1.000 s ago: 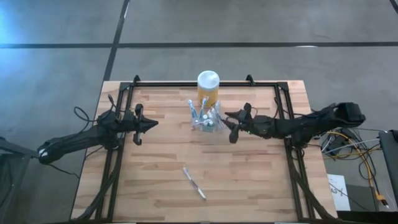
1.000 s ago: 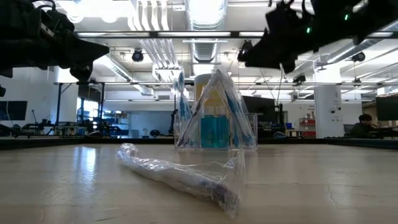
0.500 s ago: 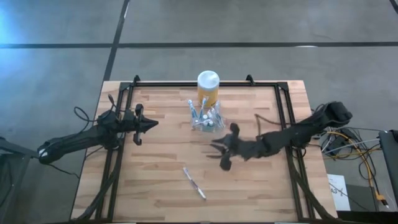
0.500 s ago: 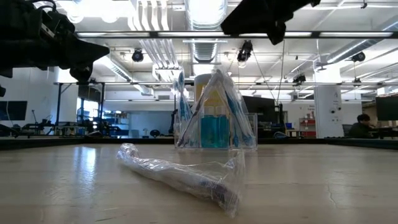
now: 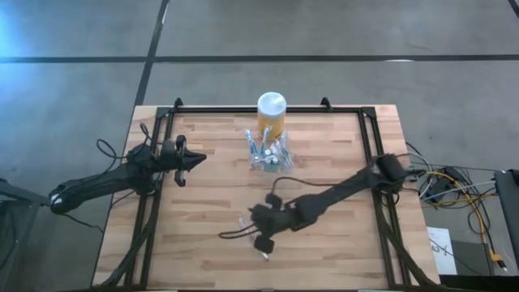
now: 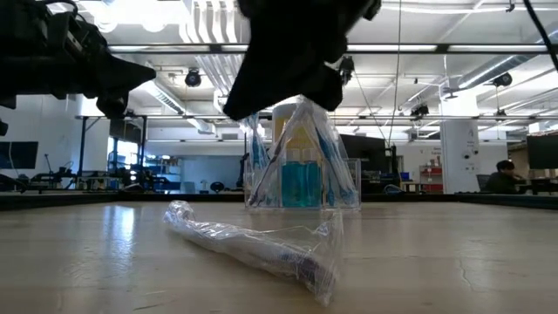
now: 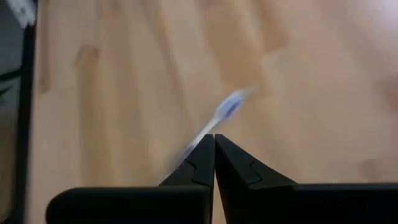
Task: Pick & Place toothbrushing station
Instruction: Put the violet toothbrush into the transparent organizer
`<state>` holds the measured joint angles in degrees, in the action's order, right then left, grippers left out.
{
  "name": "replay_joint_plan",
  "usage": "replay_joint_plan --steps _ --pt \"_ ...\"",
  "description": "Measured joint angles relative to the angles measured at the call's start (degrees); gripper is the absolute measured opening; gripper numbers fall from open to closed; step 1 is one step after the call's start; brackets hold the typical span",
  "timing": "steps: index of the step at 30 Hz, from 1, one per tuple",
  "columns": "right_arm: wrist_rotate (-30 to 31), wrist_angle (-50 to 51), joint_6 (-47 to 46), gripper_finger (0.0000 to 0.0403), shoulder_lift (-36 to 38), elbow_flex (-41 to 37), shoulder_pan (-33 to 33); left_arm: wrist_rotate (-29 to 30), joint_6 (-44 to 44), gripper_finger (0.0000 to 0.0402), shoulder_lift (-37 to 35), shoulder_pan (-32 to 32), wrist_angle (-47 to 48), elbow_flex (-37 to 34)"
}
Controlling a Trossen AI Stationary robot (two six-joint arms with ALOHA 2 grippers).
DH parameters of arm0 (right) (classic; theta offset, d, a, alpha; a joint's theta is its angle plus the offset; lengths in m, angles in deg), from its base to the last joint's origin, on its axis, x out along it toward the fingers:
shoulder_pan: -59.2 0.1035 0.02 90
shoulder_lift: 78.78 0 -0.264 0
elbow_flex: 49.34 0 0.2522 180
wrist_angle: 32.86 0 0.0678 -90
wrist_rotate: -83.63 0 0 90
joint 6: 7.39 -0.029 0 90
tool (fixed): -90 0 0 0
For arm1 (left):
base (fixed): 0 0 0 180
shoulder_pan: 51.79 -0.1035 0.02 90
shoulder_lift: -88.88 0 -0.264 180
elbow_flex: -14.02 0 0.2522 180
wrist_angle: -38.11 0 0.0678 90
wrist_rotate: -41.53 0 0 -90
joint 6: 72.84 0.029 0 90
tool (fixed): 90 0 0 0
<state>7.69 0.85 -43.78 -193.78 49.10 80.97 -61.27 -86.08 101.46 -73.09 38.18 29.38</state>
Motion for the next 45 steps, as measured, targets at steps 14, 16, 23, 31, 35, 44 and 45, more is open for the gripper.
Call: replay_joint_plan --steps 14,16,23,31,35,44,45 --pt "-8.11 20.98 -5.1 0.0114 -17.62 26.58 -1.16 -0.46 -4.93 0.0019 0.02 0.02 0.11 -0.02" --pt "-8.1 22.17 -5.4 0.0139 -19.73 29.01 -1.28 -1.04 -4.93 0.002 0.02 0.0 0.11 -0.02" --pt "-8.77 32.5 -9.25 0.0203 -24.88 34.45 -1.7 -1.27 -4.98 0.0019 0.2 0.03 0.19 0.0" --pt "-9.61 33.27 -8.91 0.0214 -26.08 34.43 -1.8 -1.57 -5.07 0.0019 0.31 0.13 1.11 -1.01" --pt "-9.83 34.44 -6.23 0.0199 -26.08 34.38 -1.83 -1.54 -5.08 0.0019 0.39 0.13 1.18 -1.05" --pt "-10.61 35.26 -3.72 0.0069 -25.75 32.23 -1.92 -1.52 -4.9 0.0018 0.37 0.13 1.18 -1.11" --pt "-10.52 35.37 -3.52 0.0051 -25.74 32.15 -1.92 -1.52 -4.67 0.0019 0.37 0.13 1.18 -1.11"
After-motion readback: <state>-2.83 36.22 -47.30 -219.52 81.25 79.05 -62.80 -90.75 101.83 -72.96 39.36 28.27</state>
